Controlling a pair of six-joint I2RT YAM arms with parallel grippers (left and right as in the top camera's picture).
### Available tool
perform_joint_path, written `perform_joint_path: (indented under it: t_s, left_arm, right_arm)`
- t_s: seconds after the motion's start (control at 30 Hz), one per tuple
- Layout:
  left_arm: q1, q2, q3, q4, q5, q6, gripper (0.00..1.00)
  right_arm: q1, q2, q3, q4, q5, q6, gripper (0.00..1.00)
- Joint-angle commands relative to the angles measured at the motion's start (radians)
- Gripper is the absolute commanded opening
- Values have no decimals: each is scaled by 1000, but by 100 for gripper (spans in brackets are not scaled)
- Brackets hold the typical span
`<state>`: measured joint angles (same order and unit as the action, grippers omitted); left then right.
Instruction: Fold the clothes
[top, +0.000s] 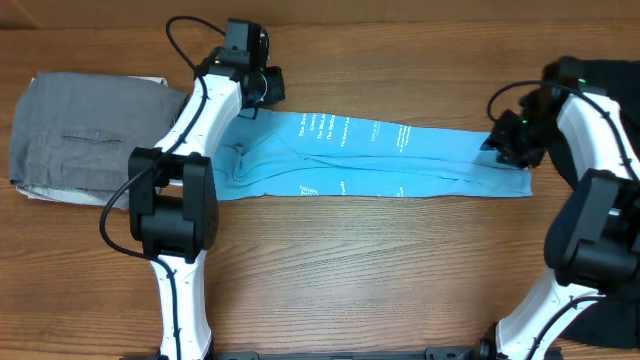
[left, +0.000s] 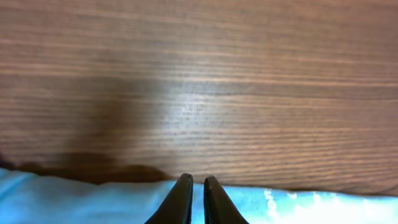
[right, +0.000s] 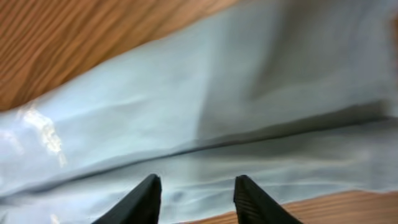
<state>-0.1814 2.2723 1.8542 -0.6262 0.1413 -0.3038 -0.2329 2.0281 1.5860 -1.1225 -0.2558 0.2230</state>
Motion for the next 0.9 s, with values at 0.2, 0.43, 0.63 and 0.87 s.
perform_joint_path:
  t_s: [0.2, 0.43, 0.63, 0.87]
  left_arm:
    - [-24, 84, 13, -9, -18, 19, 11]
    - [-19, 95, 13, -5, -26, 19, 11]
    - [-19, 95, 13, -2, -49, 19, 12]
    - [-19, 95, 13, -14, -48, 19, 15]
  right_arm:
    - [55, -22, -23, -53, -134, 11, 40]
    - [120, -22, -25, -126, -244, 13, 33]
    - [260, -22, -49, -65, -242, 70, 32]
    - [407, -21, -130, 99, -149, 175, 32]
